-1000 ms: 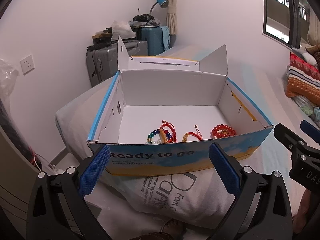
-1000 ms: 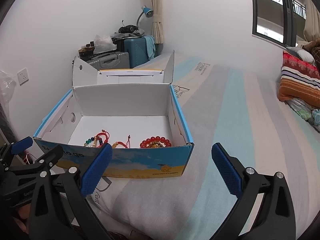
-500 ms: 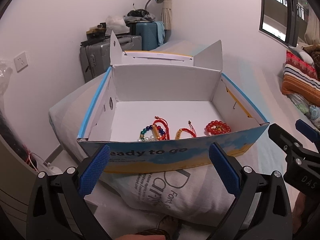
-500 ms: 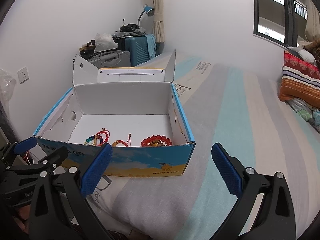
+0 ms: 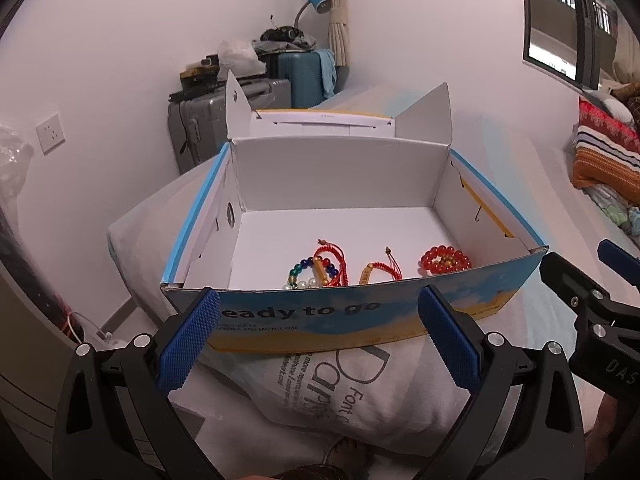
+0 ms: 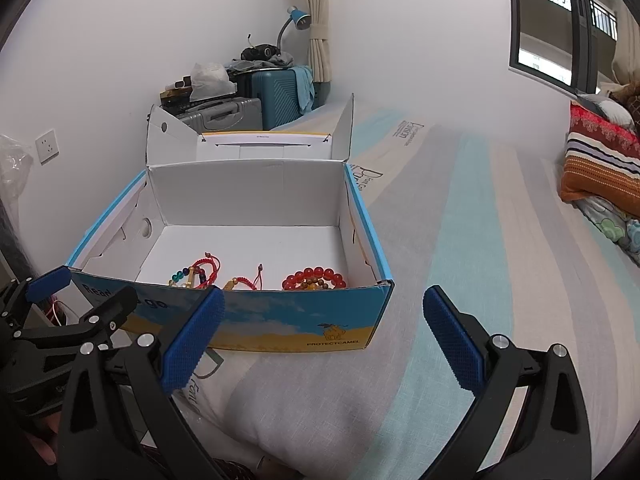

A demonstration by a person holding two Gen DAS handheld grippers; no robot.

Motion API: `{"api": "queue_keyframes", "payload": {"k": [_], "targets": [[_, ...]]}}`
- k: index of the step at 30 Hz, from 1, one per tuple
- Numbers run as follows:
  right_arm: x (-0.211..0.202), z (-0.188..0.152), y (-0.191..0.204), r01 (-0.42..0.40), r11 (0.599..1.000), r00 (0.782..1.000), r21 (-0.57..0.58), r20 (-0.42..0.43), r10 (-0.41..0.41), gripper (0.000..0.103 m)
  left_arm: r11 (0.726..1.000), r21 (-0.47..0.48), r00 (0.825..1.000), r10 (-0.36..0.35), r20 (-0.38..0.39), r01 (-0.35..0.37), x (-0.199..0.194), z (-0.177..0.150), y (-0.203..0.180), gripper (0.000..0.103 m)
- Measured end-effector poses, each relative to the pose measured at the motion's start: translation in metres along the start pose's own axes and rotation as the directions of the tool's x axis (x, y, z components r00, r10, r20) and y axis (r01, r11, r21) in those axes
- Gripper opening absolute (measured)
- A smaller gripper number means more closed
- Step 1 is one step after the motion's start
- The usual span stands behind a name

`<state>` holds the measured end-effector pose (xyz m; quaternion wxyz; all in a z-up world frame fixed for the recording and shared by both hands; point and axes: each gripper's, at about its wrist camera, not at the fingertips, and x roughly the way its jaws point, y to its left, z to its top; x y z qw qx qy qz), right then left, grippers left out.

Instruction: Organize jewelry

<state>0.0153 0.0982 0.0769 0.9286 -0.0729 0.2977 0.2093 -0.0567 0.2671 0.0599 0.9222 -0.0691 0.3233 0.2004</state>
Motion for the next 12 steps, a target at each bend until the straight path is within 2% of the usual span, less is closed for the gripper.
{"api": "queue_keyframes", "payload": {"k": [9,12], "targets": [[0.0008,0.0002,0.0001,-0.002,1.0,1.0,0.002,-0.002,0.002,0.095,0.999,-0.031,0.999,-0.028,-0.023,0.027,0.0007,0.0028,0.0062,0.097],[0.0011,0.0002,0.0006,-0.002,1.0,1.0,0.0,-0.002,0.002,0.095,1.0,-0.025,1.0,-0.016,-0.027,0.015,0.0014,0.0023,0.005,0.097]]}}
